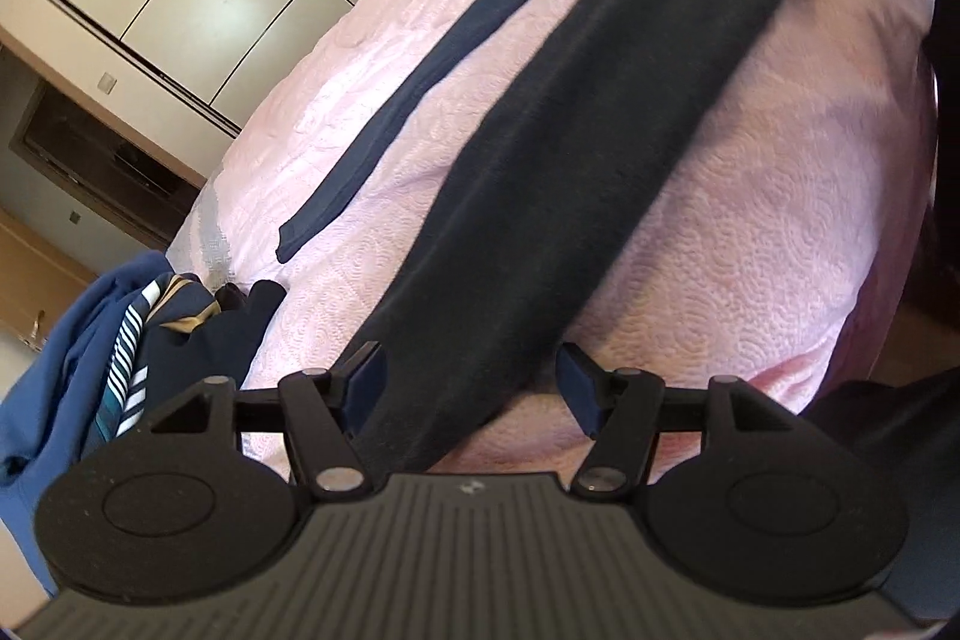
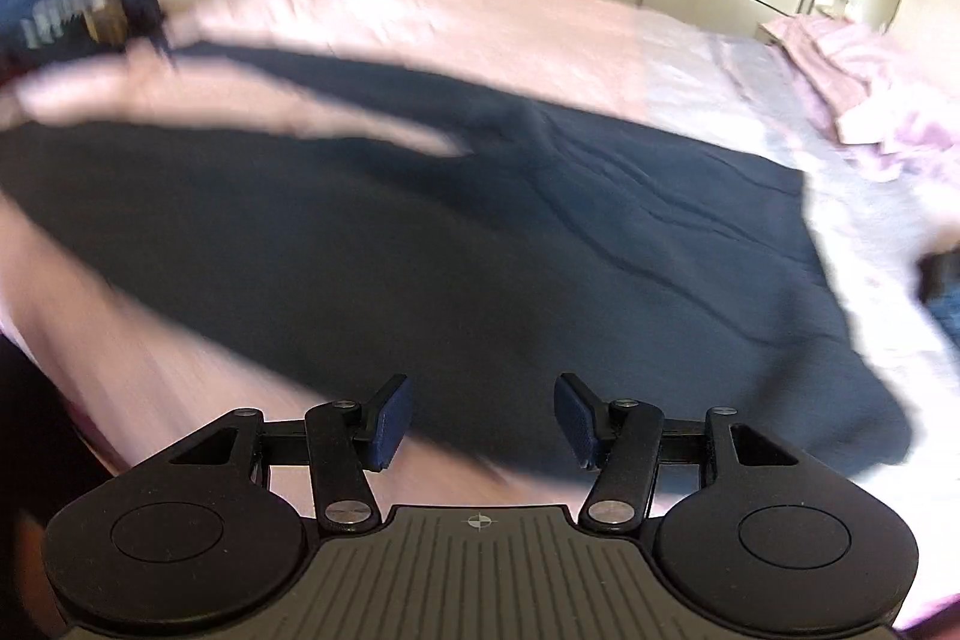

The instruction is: Fold clothes

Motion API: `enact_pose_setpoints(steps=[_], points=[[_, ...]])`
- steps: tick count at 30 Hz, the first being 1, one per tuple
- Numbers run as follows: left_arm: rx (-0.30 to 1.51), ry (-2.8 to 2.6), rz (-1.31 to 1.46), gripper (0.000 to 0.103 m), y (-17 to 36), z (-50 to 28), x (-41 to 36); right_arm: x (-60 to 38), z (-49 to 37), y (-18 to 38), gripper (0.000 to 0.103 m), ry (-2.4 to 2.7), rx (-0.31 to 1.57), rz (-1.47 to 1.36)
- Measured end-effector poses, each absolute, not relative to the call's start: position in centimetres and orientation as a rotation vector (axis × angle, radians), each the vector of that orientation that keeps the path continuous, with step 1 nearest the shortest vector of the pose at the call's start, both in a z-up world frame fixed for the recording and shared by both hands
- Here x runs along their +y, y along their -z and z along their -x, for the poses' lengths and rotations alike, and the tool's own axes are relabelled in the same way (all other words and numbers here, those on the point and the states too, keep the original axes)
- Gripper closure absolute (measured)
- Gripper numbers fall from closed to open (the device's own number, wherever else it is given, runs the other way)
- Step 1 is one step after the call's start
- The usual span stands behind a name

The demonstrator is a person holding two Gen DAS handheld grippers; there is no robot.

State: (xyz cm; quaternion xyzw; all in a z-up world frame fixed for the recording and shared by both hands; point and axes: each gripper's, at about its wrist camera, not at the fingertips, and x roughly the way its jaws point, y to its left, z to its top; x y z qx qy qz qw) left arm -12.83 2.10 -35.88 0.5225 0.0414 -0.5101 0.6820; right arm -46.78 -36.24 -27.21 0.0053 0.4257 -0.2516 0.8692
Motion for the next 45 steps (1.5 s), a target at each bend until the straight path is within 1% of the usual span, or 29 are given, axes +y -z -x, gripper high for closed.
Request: enact_pose_setpoints(steps=[2, 5, 15, 26, 28, 29, 37, 43, 45], points=[[0.080, 1.127, -1.195, 0.044, 36.3, 13.3, 1.9, -36.6, 47.3, 27.8, 0.047, 0.553, 0.972, 0.031], [0.082, 1.108, -1.200, 0.043, 36.6, 13.5, 1.7, -36.9, 48.3, 28.1, 0.047, 0.579, 1.013, 0.060], [0.074, 1.064, -1.228, 0.043, 36.8, 14.1, 0.7, -37.0, 49.8, 29.6, 0.047, 0.583, 1.055, 0.202], [0.055, 1.058, -1.245, 0.042, 36.8, 14.8, -0.3, -38.4, 51.1, 30.0, 0.047, 0.589, 1.029, 0.261], [0.033, 1.082, -1.231, 0.041, 36.8, 15.2, -0.1, -38.4, 51.6, 30.1, 0.047, 0.595, 1.009, 0.315], [0.021, 1.095, -1.224, 0.039, 36.8, 15.4, 0.0, -38.5, 51.9, 30.4, 0.047, 0.607, 1.005, 0.368], [-0.036, 1.049, -1.243, 0.036, 37.9, 15.4, -0.9, -40.7, 53.7, 33.9, 0.047, 0.617, 1.003, 0.694], [-0.090, 0.956, -1.263, 0.037, 38.1, 14.7, -1.6, -41.6, 53.7, 34.8, 0.047, 0.579, 0.927, 0.801], [-0.102, 0.937, -1.280, 0.039, 38.4, 14.3, -1.9, -42.0, 53.5, 35.4, 0.047, 0.562, 0.940, 0.835]])
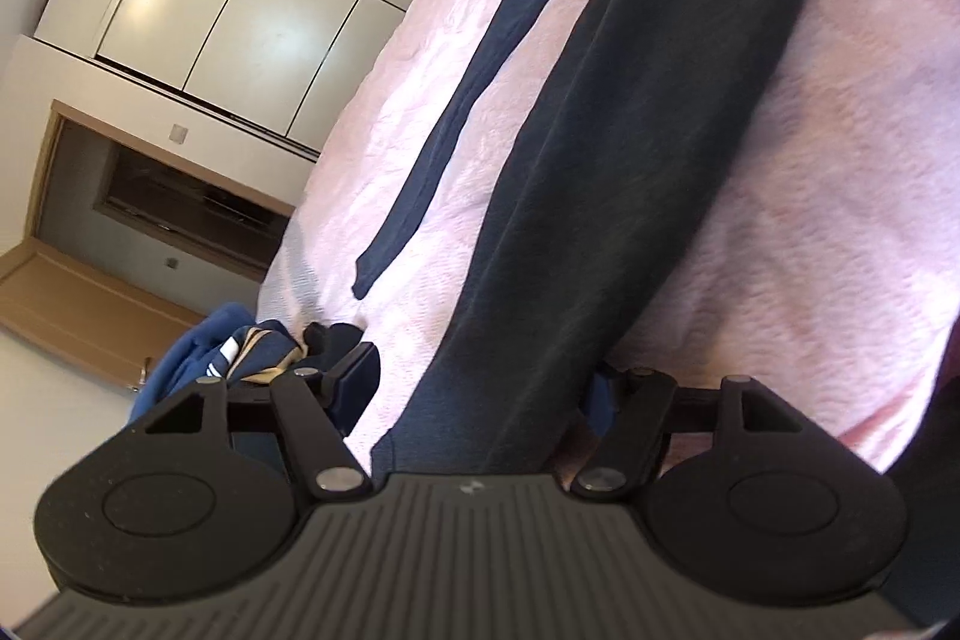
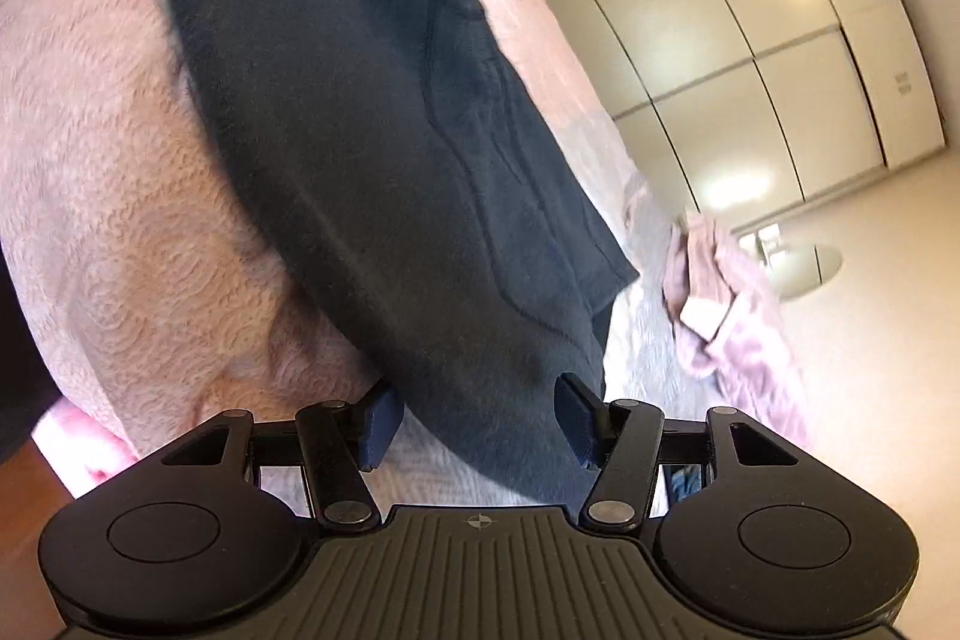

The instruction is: Fold clothes

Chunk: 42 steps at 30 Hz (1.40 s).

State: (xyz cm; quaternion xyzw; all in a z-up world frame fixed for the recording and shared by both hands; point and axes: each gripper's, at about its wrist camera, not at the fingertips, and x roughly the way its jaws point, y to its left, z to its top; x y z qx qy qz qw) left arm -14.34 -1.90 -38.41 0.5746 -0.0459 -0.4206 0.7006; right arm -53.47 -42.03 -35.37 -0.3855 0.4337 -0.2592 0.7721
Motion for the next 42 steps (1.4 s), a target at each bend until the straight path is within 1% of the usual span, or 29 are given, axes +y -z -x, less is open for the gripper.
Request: enact_pose_setpoints(steps=[1, 2, 4, 6, 7, 8, 9, 10, 11, 12, 13, 14, 17, 22, 29, 33, 36, 39, 42], points=[[-0.112, 0.930, -1.300, 0.041, 38.6, 14.2, -2.0, -42.2, 53.3, 35.7, 0.047, 0.553, 0.947, 0.853], [-0.126, 0.925, -1.328, 0.046, 38.9, 14.0, -2.0, -42.5, 53.3, 35.9, 0.047, 0.546, 0.952, 0.869], [-0.167, 0.905, -1.379, 0.059, 39.3, 13.6, -2.0, -42.8, 53.4, 36.1, 0.047, 0.545, 0.959, 0.893], [-0.157, 0.894, -1.360, 0.089, 38.9, 12.9, -2.1, -43.1, 53.6, 36.1, 0.047, 0.552, 0.968, 0.917], [-0.144, 0.892, -1.339, 0.094, 38.6, 12.5, -2.2, -43.3, 53.8, 36.2, 0.047, 0.558, 0.971, 0.926], [-0.127, 0.894, -1.314, 0.096, 38.3, 12.1, -2.3, -43.4, 53.9, 36.2, 0.047, 0.564, 0.973, 0.934], [-0.114, 0.900, -1.296, 0.097, 38.0, 12.0, -2.4, -43.6, 54.0, 36.2, 0.047, 0.571, 0.973, 0.942], [-0.106, 0.904, -1.284, 0.097, 37.6, 11.8, -2.5, -43.7, 54.1, 36.3, 0.050, 0.575, 0.973, 0.945], [-0.112, 0.904, -1.275, 0.097, 37.3, 11.8, -2.6, -43.9, 54.1, 36.3, 0.072, 0.574, 0.980, 0.944], [-0.118, 0.904, -1.265, 0.098, 36.9, 11.8, -2.7, -44.2, 54.2, 36.2, 0.085, 0.575, 0.984, 0.942], [-0.126, 0.901, -1.253, 0.098, 36.4, 11.8, -2.7, -44.4, 54.3, 36.0, 0.096, 0.577, 0.984, 0.939], [-0.135, 0.898, -1.241, 0.098, 35.8, 11.8, -2.7, -44.6, 54.3, 35.7, 0.098, 0.580, 0.984, 0.935], [-0.156, 0.890, -1.200, 0.098, 33.9, 12.0, -2.1, -43.9, 55.0, 34.1, 0.100, 0.613, 0.957, 0.921], [-0.176, 0.909, -1.165, 0.098, 31.7, 13.2, -0.4, -43.3, 55.9, 31.2, 0.100, 0.653, 0.915, 0.919], [-0.185, 0.897, -1.124, 0.098, 27.2, 13.0, 1.1, -41.9, 56.1, 27.7, 0.100, 0.673, 0.881, 0.937], [-0.134, 0.945, -1.112, 0.098, 25.2, 11.1, -1.5, -43.0, 55.2, 25.8, 0.100, 0.677, 0.868, 0.938], [-0.095, 1.007, -1.121, 0.098, 23.7, 9.6, -5.0, -44.6, 53.8, 24.1, 0.100, 0.671, 0.867, 0.936], [-0.051, 1.064, -1.161, 0.098, 22.1, 6.7, -9.6, -47.0, 51.7, 21.9, 0.100, 0.641, 0.883, 0.903], [0.039, 1.097, -1.200, 0.097, 20.8, 2.9, -14.6, -49.7, 49.0, 20.0, 0.100, 0.587, 0.917, 0.877]])
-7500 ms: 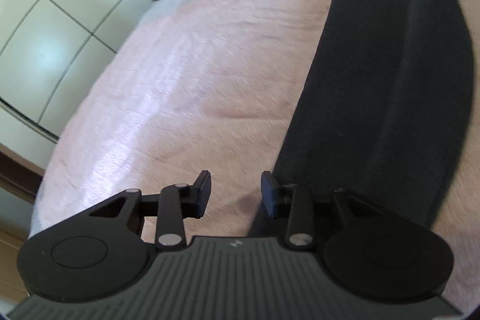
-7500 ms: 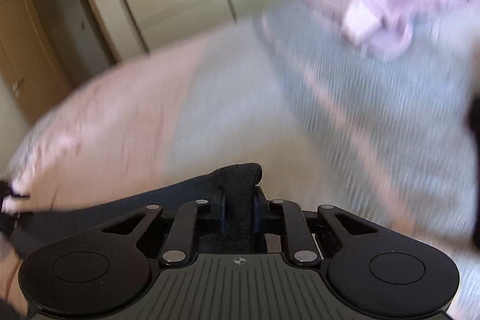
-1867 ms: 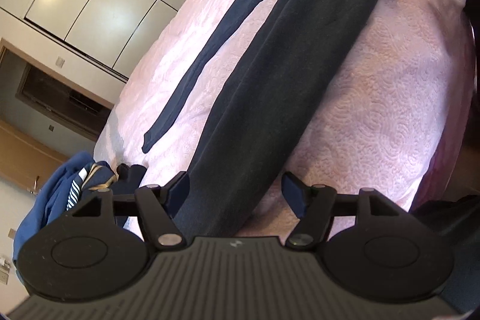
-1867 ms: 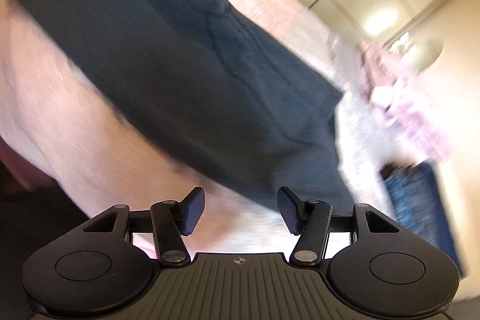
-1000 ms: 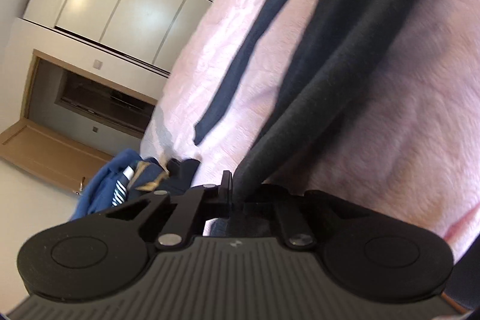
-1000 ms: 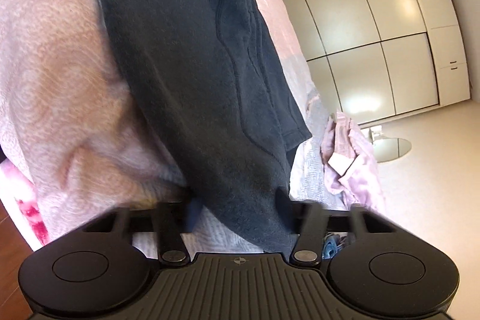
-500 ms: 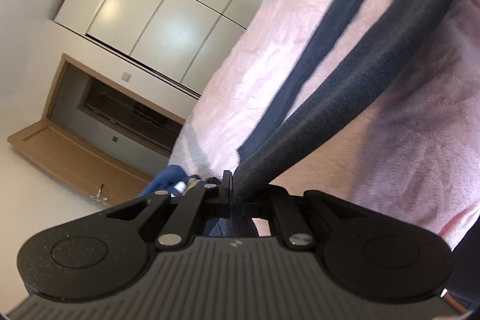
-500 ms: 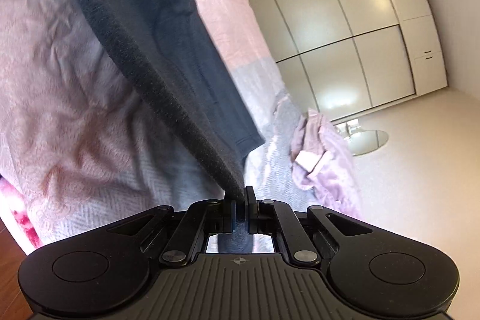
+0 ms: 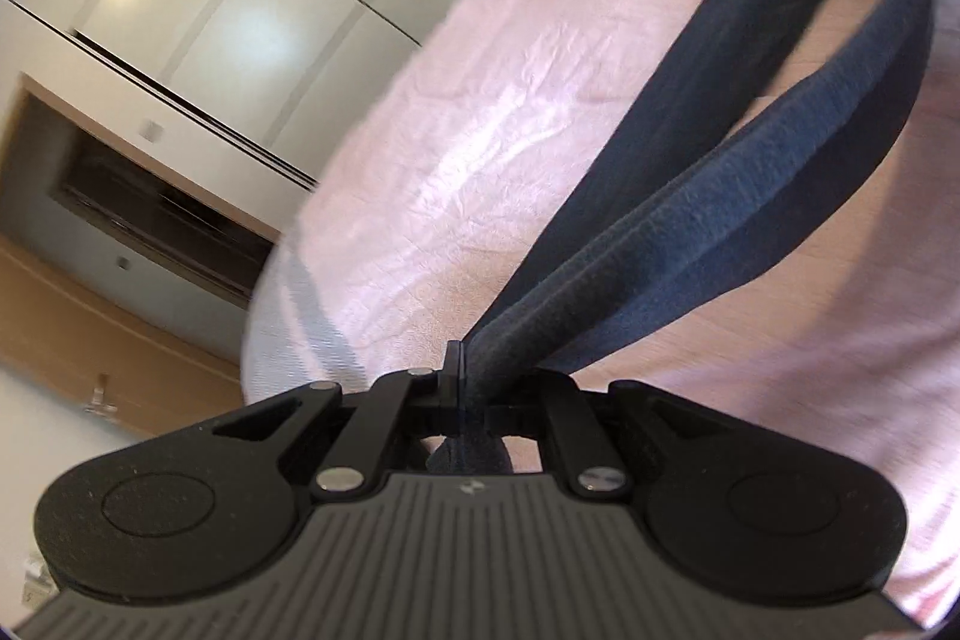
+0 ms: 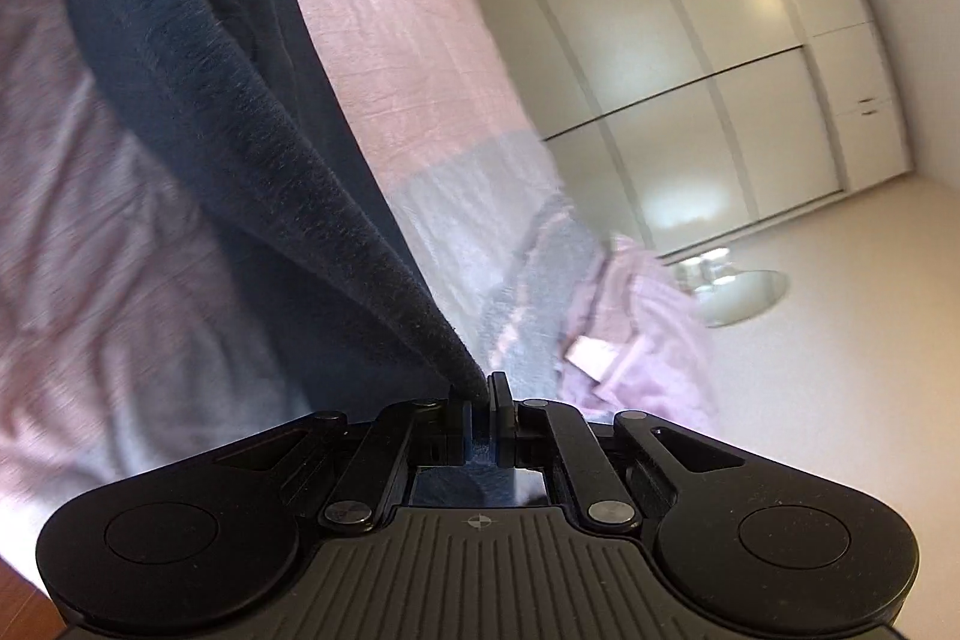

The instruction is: Fold clothes

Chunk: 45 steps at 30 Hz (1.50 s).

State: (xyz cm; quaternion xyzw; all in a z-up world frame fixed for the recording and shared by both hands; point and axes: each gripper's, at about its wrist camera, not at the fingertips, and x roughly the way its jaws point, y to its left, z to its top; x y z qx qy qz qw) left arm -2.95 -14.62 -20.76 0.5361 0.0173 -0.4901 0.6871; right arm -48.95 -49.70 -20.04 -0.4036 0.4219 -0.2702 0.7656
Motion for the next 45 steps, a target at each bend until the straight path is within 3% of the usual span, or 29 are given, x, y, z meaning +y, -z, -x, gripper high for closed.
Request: enact_pose_setpoints(steps=[6, 12, 16, 19, 21, 26, 27, 29, 31, 36, 45], points=[[0.258, 1.090, -1.293, 0.097, 24.0, -5.2, -25.5, -58.3, 40.3, 19.3, 0.100, 0.479, 1.009, 0.827], [0.358, 1.087, -1.394, 0.098, 31.7, -8.6, -33.5, -65.2, 33.6, 24.6, 0.100, 0.367, 1.131, 0.685], [0.386, 1.091, -1.386, 0.097, 33.9, -10.1, -34.9, -67.3, 33.3, 27.9, 0.100, 0.320, 1.164, 0.606], [0.413, 1.084, -1.361, 0.092, 34.8, -11.1, -36.5, -68.1, 33.4, 28.2, 0.100, 0.338, 1.122, 0.520], [0.391, 1.046, -1.387, 0.080, 36.2, -11.4, -37.5, -68.9, 32.8, 28.3, 0.100, 0.347, 1.102, 0.474], [0.307, 0.944, -1.453, 0.076, 39.4, -11.3, -38.8, -69.7, 32.3, 28.3, 0.093, 0.406, 1.065, 0.379], [0.289, 0.933, -1.462, 0.073, 39.6, -11.3, -38.7, -70.5, 32.4, 27.7, 0.091, 0.430, 1.041, 0.321], [0.263, 0.912, -1.471, 0.069, 39.6, -11.3, -38.7, -72.0, 32.7, 26.6, 0.072, 0.482, 0.989, 0.176], [0.235, 0.865, -1.453, 0.067, 39.2, -11.6, -38.6, -73.1, 33.2, 25.7, 0.065, 0.527, 0.949, 0.064], [0.229, 0.746, -1.325, 0.066, 36.1, -13.3, -37.0, -72.7, 34.0, 23.4, 0.060, 0.732, 0.872, 0.011], [0.040, 0.986, -1.222, 0.039, 31.9, -6.1, -28.4, -60.4, 33.9, 20.2, 0.057, 0.560, 0.712, 0.156]])
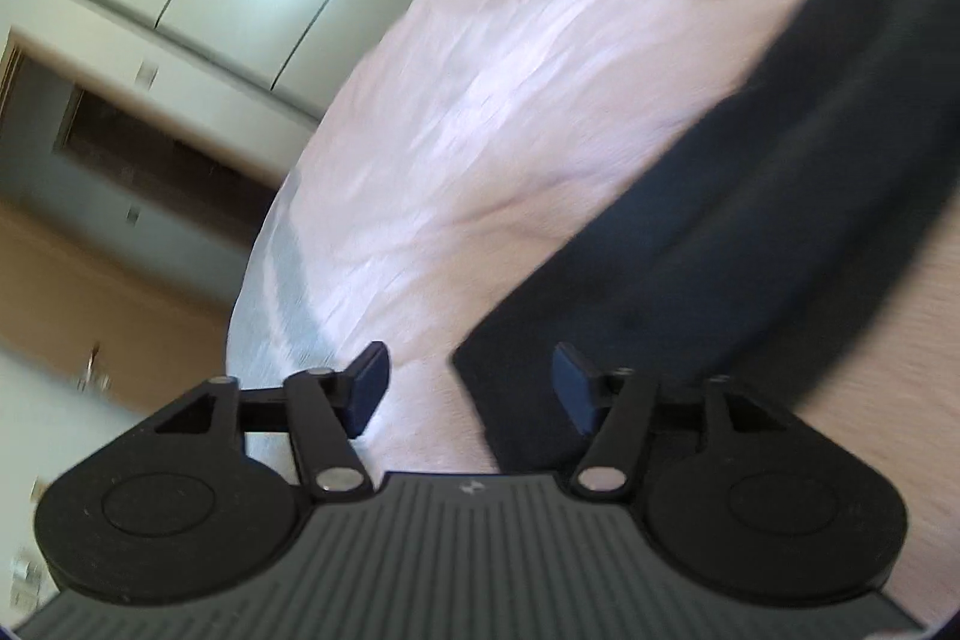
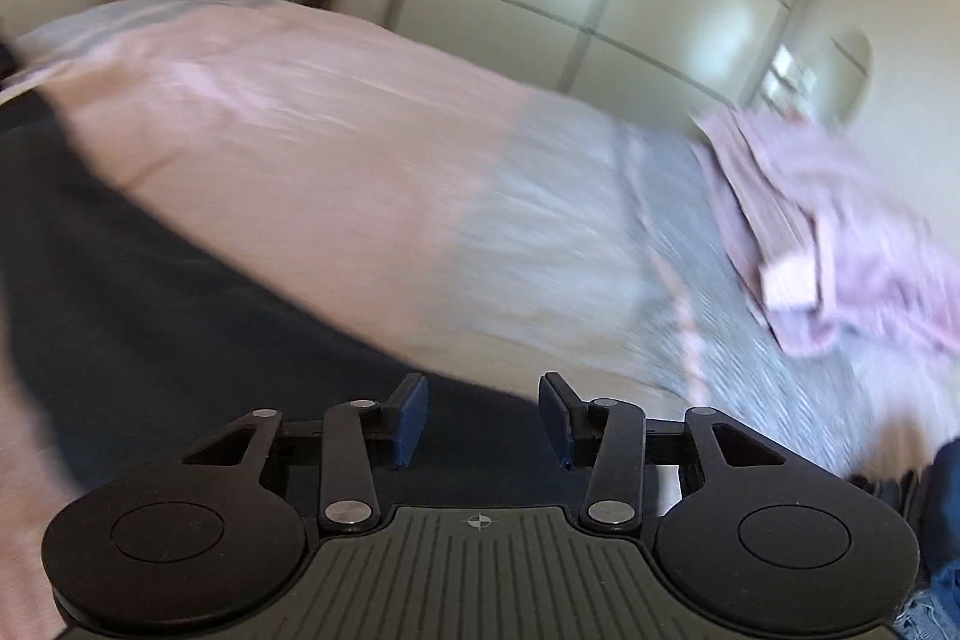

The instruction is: Fold clothes

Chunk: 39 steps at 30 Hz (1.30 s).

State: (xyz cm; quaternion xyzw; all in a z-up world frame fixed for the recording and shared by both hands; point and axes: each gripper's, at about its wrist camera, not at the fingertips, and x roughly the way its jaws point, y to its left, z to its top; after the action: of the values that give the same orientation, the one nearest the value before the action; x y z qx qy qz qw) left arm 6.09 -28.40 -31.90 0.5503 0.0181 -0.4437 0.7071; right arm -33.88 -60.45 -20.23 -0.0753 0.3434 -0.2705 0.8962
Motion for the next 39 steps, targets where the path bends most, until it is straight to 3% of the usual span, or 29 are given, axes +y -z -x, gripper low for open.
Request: enact_pose_setpoints(steps=[5, 11, 20, 22, 24, 26, 30, 31, 32, 39], points=[[-0.134, 1.125, -1.334, 0.037, 34.7, -1.7, -24.1, -53.1, 34.4, 22.3, 0.045, 0.511, 0.705, 0.336], [-0.384, 1.140, -1.629, 0.037, 40.9, -0.3, -24.0, -50.6, 33.6, 26.8, 0.042, 0.489, 0.803, 0.482], [-0.407, 1.101, -1.716, 0.037, 43.3, -5.4, -29.7, -53.2, 33.2, 33.1, 0.036, 0.530, 1.017, 0.736], [-0.395, 1.114, -1.716, 0.046, 43.5, -5.8, -30.4, -54.1, 33.5, 34.5, 0.036, 0.536, 1.038, 0.797], [-0.358, 1.134, -1.725, 0.083, 43.6, -5.9, -30.8, -55.1, 33.7, 35.6, 0.036, 0.531, 1.036, 0.858], [-0.345, 1.132, -1.716, 0.090, 43.9, -5.6, -31.0, -56.2, 33.4, 36.4, 0.036, 0.528, 1.029, 0.903], [-0.312, 1.105, -1.652, 0.092, 43.4, -5.3, -31.0, -58.9, 32.8, 36.9, 0.037, 0.541, 1.021, 0.923], [-0.303, 1.095, -1.640, 0.092, 42.8, -5.2, -31.0, -59.4, 32.8, 36.9, 0.049, 0.542, 1.028, 0.918], [-0.299, 1.087, -1.634, 0.093, 42.0, -5.0, -30.8, -59.7, 32.8, 36.8, 0.082, 0.536, 1.038, 0.925], [-0.329, 1.095, -1.573, 0.093, 34.1, 0.7, -23.0, -58.5, 37.5, 32.4, 0.088, 0.565, 1.002, 1.017]])
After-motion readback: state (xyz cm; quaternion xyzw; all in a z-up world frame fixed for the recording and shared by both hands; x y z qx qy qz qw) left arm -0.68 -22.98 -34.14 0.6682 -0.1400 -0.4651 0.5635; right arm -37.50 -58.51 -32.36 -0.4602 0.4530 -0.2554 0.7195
